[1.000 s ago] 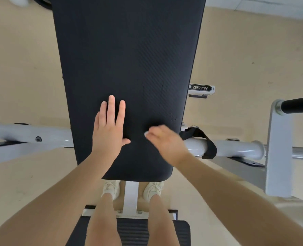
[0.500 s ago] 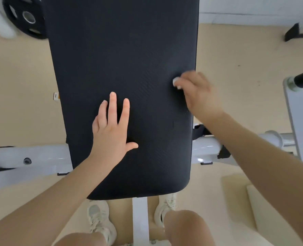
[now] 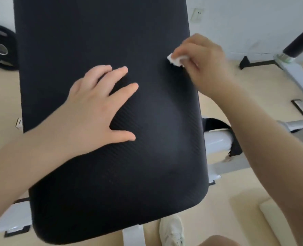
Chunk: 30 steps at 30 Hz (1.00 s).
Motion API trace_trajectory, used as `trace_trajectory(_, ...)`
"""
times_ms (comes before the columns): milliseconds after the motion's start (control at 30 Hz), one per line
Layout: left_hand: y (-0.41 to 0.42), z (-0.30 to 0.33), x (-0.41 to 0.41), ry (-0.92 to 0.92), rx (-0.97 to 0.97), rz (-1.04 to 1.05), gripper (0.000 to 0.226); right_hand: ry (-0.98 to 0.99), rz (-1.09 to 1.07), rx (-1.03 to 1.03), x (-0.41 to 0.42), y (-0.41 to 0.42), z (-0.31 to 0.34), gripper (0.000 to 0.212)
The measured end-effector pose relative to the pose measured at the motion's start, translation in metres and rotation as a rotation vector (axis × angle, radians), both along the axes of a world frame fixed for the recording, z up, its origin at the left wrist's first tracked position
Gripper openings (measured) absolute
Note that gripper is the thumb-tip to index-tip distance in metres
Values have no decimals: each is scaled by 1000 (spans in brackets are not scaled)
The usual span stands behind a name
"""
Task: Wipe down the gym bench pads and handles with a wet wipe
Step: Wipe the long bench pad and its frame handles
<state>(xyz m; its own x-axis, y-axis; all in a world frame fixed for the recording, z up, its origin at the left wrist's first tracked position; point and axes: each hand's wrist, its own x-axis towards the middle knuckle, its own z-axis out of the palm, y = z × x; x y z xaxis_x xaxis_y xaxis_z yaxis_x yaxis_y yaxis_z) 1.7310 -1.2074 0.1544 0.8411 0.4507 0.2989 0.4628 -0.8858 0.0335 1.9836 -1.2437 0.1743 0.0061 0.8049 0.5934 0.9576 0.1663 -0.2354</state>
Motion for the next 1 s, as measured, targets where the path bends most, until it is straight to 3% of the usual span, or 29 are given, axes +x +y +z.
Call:
trace_trajectory(100,-5,-11,-15,-34,11,-54,83,26,54,-17,-10,-10,-27,22)
trace_trajectory(333,-21,-19,-32,-1,21,-38,86,105,137,-209,-54,-148,-91,22)
trace_trajectory(433,-38,-14,-41,29,-93,8,90,142,192,-321,-69,-180,-97,22)
trace_trajectory(500,-49,-12,-52,76,-189,72,95,148,212,-299,-72,-176,-84,25)
trace_trajectory(667,-67,-13,-74,411,-253,268,120,271,-107,-25,-67,-80,-31,25)
trace_trajectory(833,-86,-21,-83,424,-196,419,127,107,-123,-52,-99,-96,-72,24)
trace_trajectory(1000,-95,-25,-85,344,-132,531,131,17,117,-161,-121,-177,-104,25)
